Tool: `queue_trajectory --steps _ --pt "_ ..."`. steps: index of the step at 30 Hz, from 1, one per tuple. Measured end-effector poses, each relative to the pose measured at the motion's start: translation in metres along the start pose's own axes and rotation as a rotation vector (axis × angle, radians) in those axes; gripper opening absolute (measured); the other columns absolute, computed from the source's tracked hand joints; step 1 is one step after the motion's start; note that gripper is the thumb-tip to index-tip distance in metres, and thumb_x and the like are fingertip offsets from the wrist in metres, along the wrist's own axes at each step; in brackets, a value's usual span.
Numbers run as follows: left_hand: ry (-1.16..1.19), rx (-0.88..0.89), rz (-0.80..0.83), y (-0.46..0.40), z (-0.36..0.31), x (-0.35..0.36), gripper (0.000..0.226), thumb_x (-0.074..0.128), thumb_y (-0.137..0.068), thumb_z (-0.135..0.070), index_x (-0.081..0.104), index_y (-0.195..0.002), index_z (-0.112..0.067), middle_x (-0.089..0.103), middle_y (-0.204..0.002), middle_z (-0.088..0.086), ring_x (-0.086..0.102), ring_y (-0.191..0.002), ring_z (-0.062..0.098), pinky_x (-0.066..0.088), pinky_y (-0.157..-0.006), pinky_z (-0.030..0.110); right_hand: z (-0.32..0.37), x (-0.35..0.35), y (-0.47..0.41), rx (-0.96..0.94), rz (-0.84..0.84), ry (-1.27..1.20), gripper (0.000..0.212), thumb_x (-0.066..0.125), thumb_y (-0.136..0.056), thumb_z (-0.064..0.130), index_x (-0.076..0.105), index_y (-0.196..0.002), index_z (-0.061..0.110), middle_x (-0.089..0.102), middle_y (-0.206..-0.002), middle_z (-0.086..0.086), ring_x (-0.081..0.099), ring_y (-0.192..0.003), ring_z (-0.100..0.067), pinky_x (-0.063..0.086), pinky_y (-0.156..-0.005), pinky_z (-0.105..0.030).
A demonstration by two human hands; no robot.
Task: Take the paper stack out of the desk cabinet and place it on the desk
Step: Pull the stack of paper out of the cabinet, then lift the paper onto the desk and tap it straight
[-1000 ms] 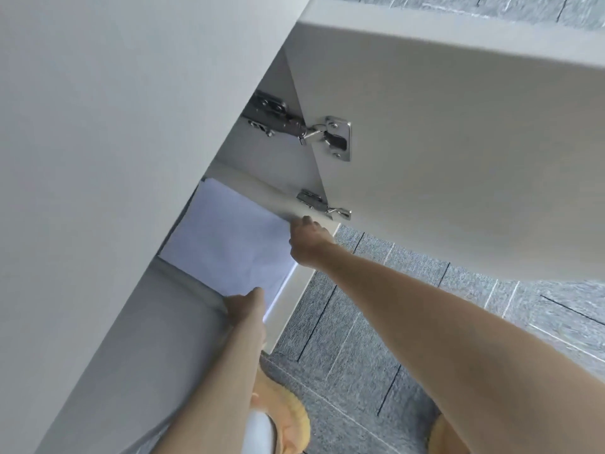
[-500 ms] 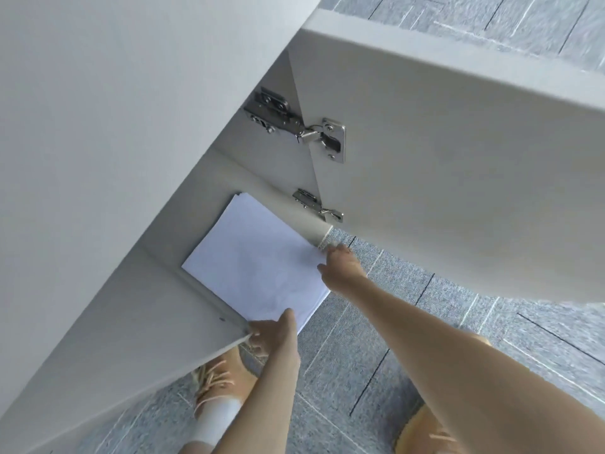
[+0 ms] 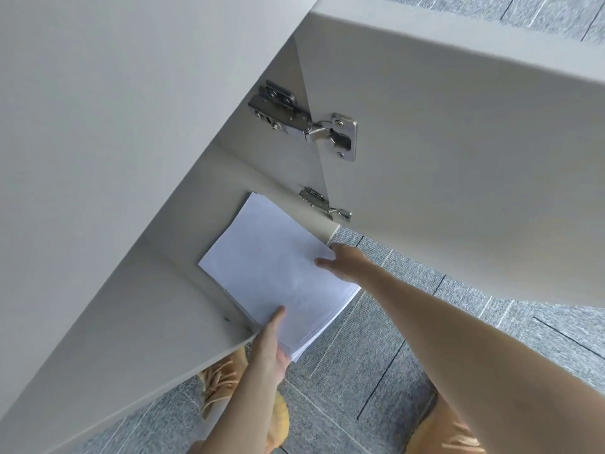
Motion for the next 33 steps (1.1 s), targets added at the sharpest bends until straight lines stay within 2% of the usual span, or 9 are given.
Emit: queue_trajectory --steps 6,9,13,16,19,24,28,31,33 --pt "-0.147 0.128 0.013 0.032 -0.010 0.000 0.037 0.067 -0.092 -0.020 0.061 -0.128 -0.017 0.071 -0.120 0.008 0.065 -0.112 0.029 0.052 -0.095 0.043 0.015 -0.001 0.037 0.029 -0.037 0.010 0.042 0.058 -0.089 0.029 0.050 -0.128 0.015 0.061 -0.122 -0.015 0.058 -0.112 -0.033 0.048 -0.086 -0.035" --pt "-0.160 0.207 -0.009 0.069 -0.014 0.000 0.038 0.067 -0.091 -0.010 0.061 -0.128 -0.014 0.069 -0.121 0.013 0.064 -0.113 0.033 0.052 -0.088 0.041 0.026 -0.011 0.070 0.023 -0.056 0.040 0.035 0.058 -0.088 0.029 0.053 -0.120 0.017 0.065 -0.116 -0.011 0.062 -0.106 -0.031 0.052 -0.089 -0.041" --pt "-0.087 0.248 0.077 0.126 -0.020 -0.001 0.064 0.074 -0.069 -0.004 0.059 -0.131 -0.007 0.070 -0.121 0.020 0.066 -0.110 0.039 0.054 -0.083 0.041 0.037 -0.036 0.125 0.039 -0.053 0.002 0.035 0.060 -0.086 0.028 0.055 -0.120 0.020 0.066 -0.111 -0.007 0.063 -0.099 -0.027 0.052 -0.080 -0.032" --pt "-0.099 0.258 0.149 0.171 -0.020 0.001 0.050 0.072 -0.079 0.006 0.063 -0.124 -0.012 0.074 -0.111 0.016 0.067 -0.106 0.036 0.051 -0.095 0.054 0.042 -0.062 0.179 0.013 -0.086 -0.053 0.036 0.061 -0.084 0.024 0.057 -0.119 0.017 0.060 -0.097 -0.003 0.061 -0.090 -0.025 0.045 -0.071 -0.027" --pt "-0.076 0.295 0.208 0.227 -0.026 0.006 0.043 0.071 -0.078 0.010 0.066 -0.117 -0.008 0.075 -0.104 0.018 0.069 -0.100 0.037 0.052 -0.090 0.049 0.048 -0.093 0.240 -0.029 -0.147 -0.088 0.022 0.064 -0.084 0.024 0.053 -0.102 0.019 0.058 -0.088 0.001 0.059 -0.081 -0.022 0.044 -0.061 -0.028" --pt "-0.099 0.379 0.297 0.322 -0.030 0.013 0.076 0.086 -0.041 -0.008 0.069 -0.115 -0.004 0.077 -0.104 0.022 0.072 -0.099 0.043 0.052 -0.094 0.061 0.066 -0.141 0.343 -0.076 -0.228 -0.078 0.029 0.065 -0.083 0.025 0.057 -0.109 0.017 0.064 -0.101 -0.005 0.064 -0.094 -0.026 0.048 -0.075 -0.029" --pt "-0.087 0.405 0.330 0.399 -0.016 0.006 0.064 0.082 -0.060 -0.001 0.064 -0.121 -0.008 0.078 -0.106 0.018 0.073 -0.098 0.038 0.058 -0.081 0.046 0.078 -0.165 0.426 -0.122 -0.321 -0.096 0.036 0.066 -0.079 0.032 0.062 -0.107 0.009 0.069 -0.104 -0.008 0.066 -0.096 -0.026 0.053 -0.078 -0.034" --pt "-0.062 0.418 0.354 0.452 0.000 -0.005 0.056 0.084 -0.061 -0.015 0.066 -0.115 -0.016 0.080 -0.102 0.008 0.075 -0.095 0.036 0.052 -0.079 0.042 0.086 -0.178 0.487 -0.190 -0.374 -0.124 0.033 0.065 -0.076 0.032 0.060 -0.097 0.007 0.067 -0.099 -0.011 0.066 -0.093 -0.028 0.054 -0.077 -0.038" --pt "-0.041 0.458 0.379 0.490 0.004 -0.010 0.044 0.081 -0.075 -0.010 0.066 -0.116 -0.019 0.080 -0.103 0.004 0.075 -0.097 0.032 0.052 -0.081 0.040 0.090 -0.185 0.526 -0.243 -0.402 -0.162 0.035 0.064 -0.070 0.034 0.059 -0.093 0.010 0.067 -0.098 -0.011 0.066 -0.092 -0.029 0.055 -0.078 -0.041"
Point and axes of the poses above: each hand's wrist, its own y-axis away from the middle knuckle, its own x-axis out of the palm, z = x × y, the point moved 7 cm from there along -y, towards the middle knuckle
